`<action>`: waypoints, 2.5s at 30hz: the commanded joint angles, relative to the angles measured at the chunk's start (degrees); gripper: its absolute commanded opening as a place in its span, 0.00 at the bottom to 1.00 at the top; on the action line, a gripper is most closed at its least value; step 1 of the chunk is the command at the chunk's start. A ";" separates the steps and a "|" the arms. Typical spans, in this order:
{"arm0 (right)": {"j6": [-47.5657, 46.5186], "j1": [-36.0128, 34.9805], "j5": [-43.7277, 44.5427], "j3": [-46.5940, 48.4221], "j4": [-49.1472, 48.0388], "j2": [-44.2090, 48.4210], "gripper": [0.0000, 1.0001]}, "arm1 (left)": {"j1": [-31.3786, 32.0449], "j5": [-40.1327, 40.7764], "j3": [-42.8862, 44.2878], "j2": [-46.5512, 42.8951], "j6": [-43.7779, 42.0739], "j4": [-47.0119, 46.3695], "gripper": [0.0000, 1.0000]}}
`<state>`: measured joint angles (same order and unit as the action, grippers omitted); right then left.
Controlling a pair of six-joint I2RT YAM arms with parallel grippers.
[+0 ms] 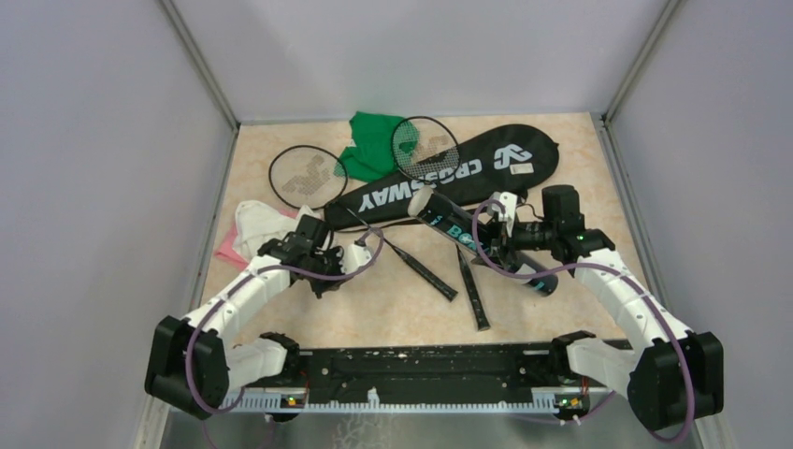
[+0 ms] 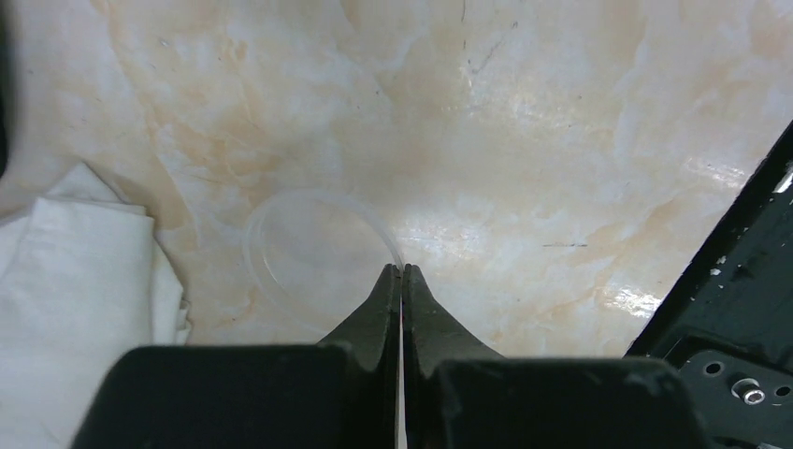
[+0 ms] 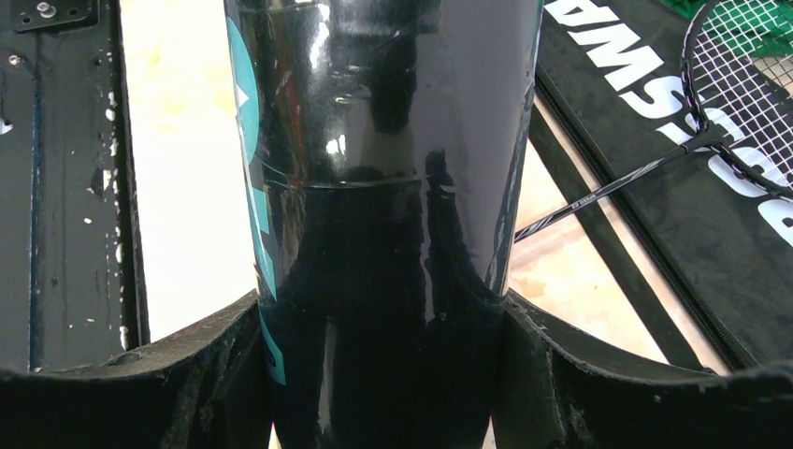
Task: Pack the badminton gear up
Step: Close the lid on the shuttle tube.
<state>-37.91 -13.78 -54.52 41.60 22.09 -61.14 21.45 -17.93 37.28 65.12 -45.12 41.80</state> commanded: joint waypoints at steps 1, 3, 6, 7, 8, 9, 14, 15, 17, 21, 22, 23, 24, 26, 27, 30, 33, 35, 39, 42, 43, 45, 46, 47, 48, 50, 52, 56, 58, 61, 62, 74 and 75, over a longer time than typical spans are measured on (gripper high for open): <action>-0.50 -0.70 -1.37 -0.21 -2.13 1.58 0.34 | -0.25 -4.61 3.93 -1.24 1.10 2.05 0.00; -0.50 -0.70 -1.25 -0.21 -2.06 1.63 0.34 | -0.21 -5.13 5.01 -1.34 1.53 2.47 0.00; -0.58 -0.71 -1.21 -0.29 -2.13 1.58 0.34 | -0.23 -6.72 7.05 -1.63 2.43 3.06 0.00; -0.65 -0.72 -1.08 -0.30 -2.09 1.51 0.34 | -0.28 -7.19 7.66 -1.87 2.75 3.10 0.00; -0.71 -0.72 -1.03 -0.30 -2.01 1.53 0.34 | -0.27 -7.61 8.40 -2.12 3.20 3.06 0.00; -0.94 -0.72 -1.03 -0.30 -1.86 1.41 0.34 | -0.36 -7.96 8.94 -2.40 3.62 2.92 0.00; -3.82 -0.71 -0.49 -0.21 -0.59 1.26 0.33 | -1.89 -12.76 13.99 -4.02 6.59 2.86 0.00; -4.29 -0.76 -0.42 -0.14 -0.33 1.17 0.32 | -2.17 -13.92 15.37 -4.31 7.07 2.87 0.00; -5.46 -0.72 -0.43 0.44 0.81 0.83 0.32 | -2.52 -16.32 18.11 -4.79 8.04 2.75 0.00; -7.25 -0.72 0.18 2.49 3.78 0.01 0.32 | -2.78 -21.09 23.67 -4.19 10.74 2.37 0.00; -7.53 -0.70 0.32 3.03 4.24 -0.10 0.33 | -2.74 -22.61 25.06 -3.83 11.56 2.26 0.00; -7.79 -0.78 0.42 3.45 4.56 -0.23 0.33 | -2.73 -23.98 26.39 -3.50 12.68 2.00 0.00; -7.87 -0.85 0.67 3.74 4.81 -0.33 0.33 | -2.73 -25.66 27.57 -3.09 13.90 1.59 0.00; -8.35 -1.13 1.19 4.47 5.56 -0.74 0.33 | -2.73 -28.92 29.80 -2.40 16.51 0.37 0.00; -8.66 -1.34 1.37 4.79 5.97 -0.99 0.33 | -2.73 -30.74 30.74 -2.03 17.76 -0.42 0.00; -8.85 -1.92 1.53 5.69 6.23 -1.69 0.33 | -2.74 -36.54 31.75 -1.42 21.27 -4.51 0.00; -8.49 -2.62 1.32 6.32 5.69 -2.49 0.33 | -2.69 -42.63 31.77 -0.95 25.24 -10.35 0.00; -7.98 -2.81 0.82 6.47 5.11 -2.87 0.33 | -2.64 -44.87 32.08 -0.17 27.87 -13.11 0.00; -6.91 -3.41 0.34 5.92 3.61 -2.93 0.33 | -2.48 -47.35 32.23 1.08 31.82 -18.65 0.00; -6.12 -3.91 0.13 5.68 2.68 -2.99 0.33 | -1.71 -47.47 32.54 1.85 33.20 -21.01 0.00; -5.81 -3.97 0.08 5.60 2.42 -2.95 0.33 | -1.35 -47.48 32.59 2.12 33.25 -21.20 0.00; -5.25 -4.15 -0.21 5.53 1.83 -2.93 0.33 | -0.53 -47.42 32.32 2.43 33.34 -21.89 0.00; -4.98 -4.15 -0.30 5.43 1.59 -2.85 0.33 | -0.01 -47.12 32.10 2.46 33.35 -22.26 0.00; -4.78 -4.14 -0.40 5.37 1.37 -2.84 0.34 | 0.44 -46.66 31.95 2.41 33.30 -22.53 0.00; -4.61 -4.15 -0.53 5.29 1.18 -2.77 0.33 | 0.92 -46.20 31.88 2.46 33.06 -22.71 0.00; -4.39 -4.24 -0.73 5.04 0.91 -2.74 0.33 | 1.65 -45.70 31.89 2.68 32.72 -22.63 0.00; -4.28 -4.23 -0.84 4.71 0.64 -2.62 0.33 | 2.27 -45.17 31.85 2.81 32.60 -22.90 0.00; -4.26 -4.23 -0.93 4.15 0.37 -2.21 0.33 | 3.93 -43.18 32.01 3.35 31.74 -22.91 0.00; -4.28 -4.24 -1.15 3.94 0.41 -1.99 0.33 | 4.75 -42.37 32.27 3.79 31.52 -22.91 0.00; -4.36 -4.24 -1.11 3.54 0.33 -1.50 0.33 | 5.31 -41.67 32.56 4.49 31.33 -22.75 0.00; -4.36 -4.25 -1.16 3.38 0.35 -1.40 0.33 | 5.42 -41.47 32.73 4.53 31.24 -22.85 0.00; -4.54 -4.28 -1.35 2.78 0.45 -0.73 0.33 | 5.61 -42.79 31.81 4.47 30.84 -22.32 0.00; -4.54 -4.24 -1.37 2.78 0.46 -0.73 0.33 | 5.56 -43.06 31.80 4.45 30.55 -21.97 0.00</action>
<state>-42.35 -17.26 -53.06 44.23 24.91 -64.07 26.74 -58.72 67.79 69.56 -12.91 21.04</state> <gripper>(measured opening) 0.653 0.006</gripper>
